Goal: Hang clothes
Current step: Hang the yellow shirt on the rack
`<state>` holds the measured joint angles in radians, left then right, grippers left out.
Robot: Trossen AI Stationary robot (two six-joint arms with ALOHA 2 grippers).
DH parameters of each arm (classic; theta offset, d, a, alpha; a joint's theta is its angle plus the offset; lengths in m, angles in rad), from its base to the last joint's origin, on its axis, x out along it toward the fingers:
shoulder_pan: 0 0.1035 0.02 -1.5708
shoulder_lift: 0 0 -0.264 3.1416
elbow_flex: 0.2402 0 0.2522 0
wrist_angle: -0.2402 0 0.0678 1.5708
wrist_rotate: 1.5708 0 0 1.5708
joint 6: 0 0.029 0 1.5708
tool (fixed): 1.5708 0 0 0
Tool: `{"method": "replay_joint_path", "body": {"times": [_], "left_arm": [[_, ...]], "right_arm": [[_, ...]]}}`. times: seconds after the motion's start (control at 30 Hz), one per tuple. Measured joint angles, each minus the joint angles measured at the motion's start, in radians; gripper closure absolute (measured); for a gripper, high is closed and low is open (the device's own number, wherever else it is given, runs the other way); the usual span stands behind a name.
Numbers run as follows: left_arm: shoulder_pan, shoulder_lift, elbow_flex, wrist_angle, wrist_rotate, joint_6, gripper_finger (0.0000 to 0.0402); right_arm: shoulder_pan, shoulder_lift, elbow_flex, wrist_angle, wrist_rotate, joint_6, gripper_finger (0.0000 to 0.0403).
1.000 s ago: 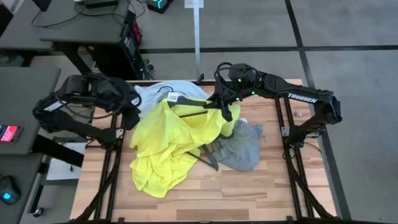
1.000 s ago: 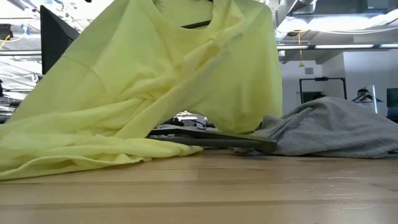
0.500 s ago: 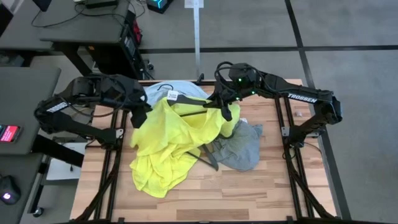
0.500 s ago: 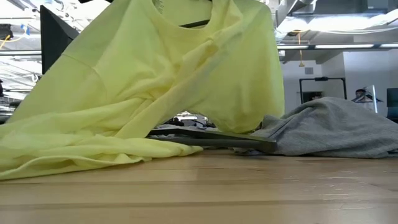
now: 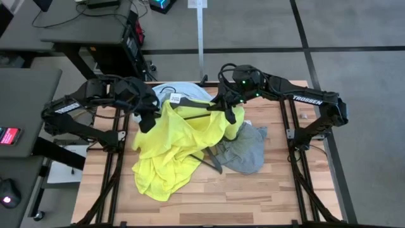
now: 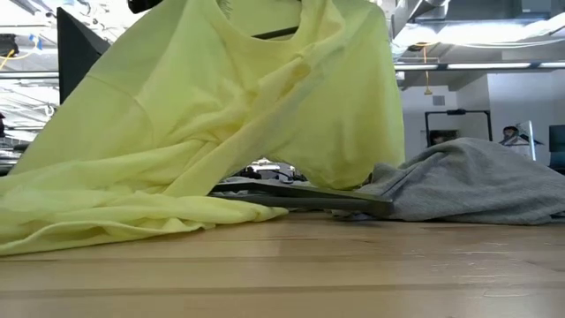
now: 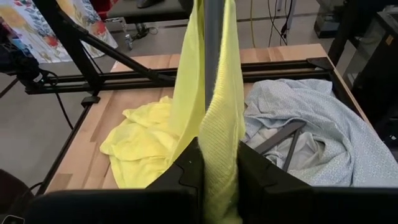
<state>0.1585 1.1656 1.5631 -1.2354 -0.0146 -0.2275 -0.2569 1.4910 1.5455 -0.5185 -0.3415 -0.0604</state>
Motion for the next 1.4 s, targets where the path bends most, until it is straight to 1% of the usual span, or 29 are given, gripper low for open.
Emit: {"method": "replay_joint_path", "body": {"times": [0.07, 0.17, 0.3, 0.5, 0.63, 0.7, 0.93, 1.03, 1.13, 1.23, 1.3, 1.4], "left_arm": [[0.000, 0.000, 0.000, 0.003, 0.015, 0.004, 0.0326], [0.001, -0.001, 0.000, -0.001, 0.035, 0.015, 0.0385], [0.000, -0.007, 0.000, -0.037, 0.032, 0.004, 0.0399], [-0.003, -0.047, 0.000, -0.182, -0.049, -0.070, 0.0401], [-0.003, -0.094, 0.000, -0.286, -0.110, -0.134, 0.0401], [-0.003, -0.117, 0.000, -0.307, -0.127, -0.163, 0.0401], [-0.003, -0.154, 0.000, -0.263, -0.136, -0.178, 0.0402], [-0.003, -0.153, 0.016, -0.182, -0.136, -0.174, 0.0402], [-0.003, -0.134, 0.080, -0.061, -0.110, -0.139, 0.0402], [-0.003, -0.107, 0.174, 0.013, -0.082, -0.106, 0.0398], [-0.003, -0.086, 0.245, 0.025, -0.068, -0.078, 0.0388], [-0.003, -0.055, 0.343, 0.013, -0.056, -0.036, 0.0360]], "right_arm": [[0.000, 0.000, 0.000, -0.001, -0.002, 0.000, 0.0367], [0.001, 0.000, 0.000, -0.001, -0.001, 0.000, 0.0367], [0.000, 0.000, 0.000, 0.002, 0.001, -0.014, 0.0367], [0.000, 0.000, 0.000, 0.001, 0.001, -0.017, 0.0367], [0.000, -0.018, 0.000, 0.002, 0.002, -0.034, 0.0367], [0.000, -0.035, 0.000, 0.003, 0.003, -0.042, 0.0367], [-0.015, -0.058, 0.000, 0.016, 0.002, -0.038, 0.0367], [-0.015, -0.059, 0.000, 0.065, 0.003, -0.021, 0.0367], [-0.014, -0.060, -0.001, 0.108, 0.001, -0.012, 0.0367], [-0.011, -0.060, 0.000, 0.157, 0.000, 0.004, 0.0367], [-0.009, -0.060, 0.000, 0.203, 0.001, 0.031, 0.0367], [-0.007, -0.060, 0.000, 0.264, 0.000, 0.056, 0.0367]]}}
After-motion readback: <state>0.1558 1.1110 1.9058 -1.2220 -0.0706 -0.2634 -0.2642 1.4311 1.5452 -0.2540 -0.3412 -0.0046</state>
